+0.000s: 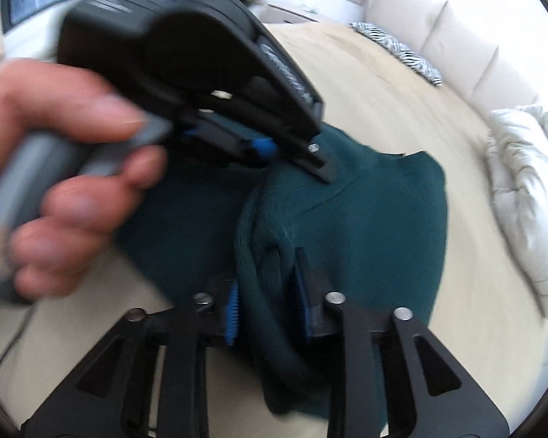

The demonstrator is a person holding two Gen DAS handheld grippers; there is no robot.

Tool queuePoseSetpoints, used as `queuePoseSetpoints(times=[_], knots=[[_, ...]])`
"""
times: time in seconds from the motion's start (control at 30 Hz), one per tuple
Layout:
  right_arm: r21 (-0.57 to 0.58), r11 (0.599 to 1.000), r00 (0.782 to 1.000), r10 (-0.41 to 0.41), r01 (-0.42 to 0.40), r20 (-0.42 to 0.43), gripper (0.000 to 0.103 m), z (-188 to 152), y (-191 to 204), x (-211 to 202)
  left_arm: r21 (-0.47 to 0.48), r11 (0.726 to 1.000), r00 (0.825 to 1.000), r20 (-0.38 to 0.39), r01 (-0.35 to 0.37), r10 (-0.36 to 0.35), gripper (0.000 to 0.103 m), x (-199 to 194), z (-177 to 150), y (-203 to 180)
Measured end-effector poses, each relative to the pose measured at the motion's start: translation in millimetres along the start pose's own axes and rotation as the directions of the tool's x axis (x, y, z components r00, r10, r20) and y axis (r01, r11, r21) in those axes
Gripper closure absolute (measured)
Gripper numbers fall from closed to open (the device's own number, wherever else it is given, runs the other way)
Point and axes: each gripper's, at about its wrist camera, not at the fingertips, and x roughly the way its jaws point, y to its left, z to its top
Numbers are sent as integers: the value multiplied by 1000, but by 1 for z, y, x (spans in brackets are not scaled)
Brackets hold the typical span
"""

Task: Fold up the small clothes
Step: 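Lift and fold the held edge over with the right gripper while the left gripper grasps the sweater, then open the right gripper and release the folded edge onto the sweater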

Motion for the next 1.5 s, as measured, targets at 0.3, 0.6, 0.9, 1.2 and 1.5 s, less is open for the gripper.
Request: queuePoseSetpoints(times=[0.3, 0.6, 0.9, 1.2, 1.5], knots=[[322, 935, 983, 102, -147, 153, 53, -35, -77, -45, 35, 998, 998, 32, -55, 54, 89, -32, 13, 5], [250, 943, 974, 203, -222, 100, 57, -26, -27, 8, 62, 992, 993, 51, -114, 111, 90, -64, 38, 10], [233, 928, 957, 275, -290, 95, 57, -13, 4, 26, 24, 992, 991, 54, -124, 122, 90, -76, 44, 42], [269, 905, 944, 309, -330, 116, 57, -18, -1, 35, -37, 990, 988, 67, -136, 138, 89, -64, 43, 69], [285, 888, 929, 314, -360, 196, 57, -35, -30, -10, 54, 962, 944, 213, -269, 252, 75, -103, 13, 26]])
